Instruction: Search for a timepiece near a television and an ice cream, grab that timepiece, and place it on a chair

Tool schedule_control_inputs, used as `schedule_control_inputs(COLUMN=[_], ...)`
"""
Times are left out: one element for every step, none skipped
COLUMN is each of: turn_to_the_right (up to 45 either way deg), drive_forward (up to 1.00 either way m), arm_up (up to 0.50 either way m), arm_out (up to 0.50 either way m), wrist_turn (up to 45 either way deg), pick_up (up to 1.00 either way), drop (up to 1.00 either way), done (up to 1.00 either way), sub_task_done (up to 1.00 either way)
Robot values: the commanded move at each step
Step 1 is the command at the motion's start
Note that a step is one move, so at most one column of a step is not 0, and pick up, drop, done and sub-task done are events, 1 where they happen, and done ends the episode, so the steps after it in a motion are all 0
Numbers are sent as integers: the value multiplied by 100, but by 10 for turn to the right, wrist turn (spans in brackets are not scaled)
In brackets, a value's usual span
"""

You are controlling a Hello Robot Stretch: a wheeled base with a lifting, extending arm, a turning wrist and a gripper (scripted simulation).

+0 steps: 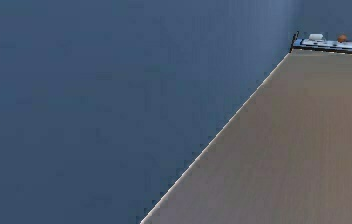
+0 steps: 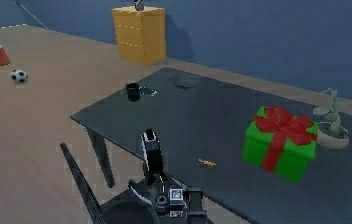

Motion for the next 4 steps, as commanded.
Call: schedule_control_inputs(turn_to_the_right=[0, 0, 0, 0], drive_forward=[0, 0, 0, 0], arm_up=[0, 10, 22, 0], arm_out=[0, 0, 0, 0], wrist_turn=[0, 0, 0, -450], pick_up=[100, 0, 0, 0], drop=[0, 0, 0, 0], done=[0, 0, 0, 0], sub_task_done=[0, 0, 0, 0])
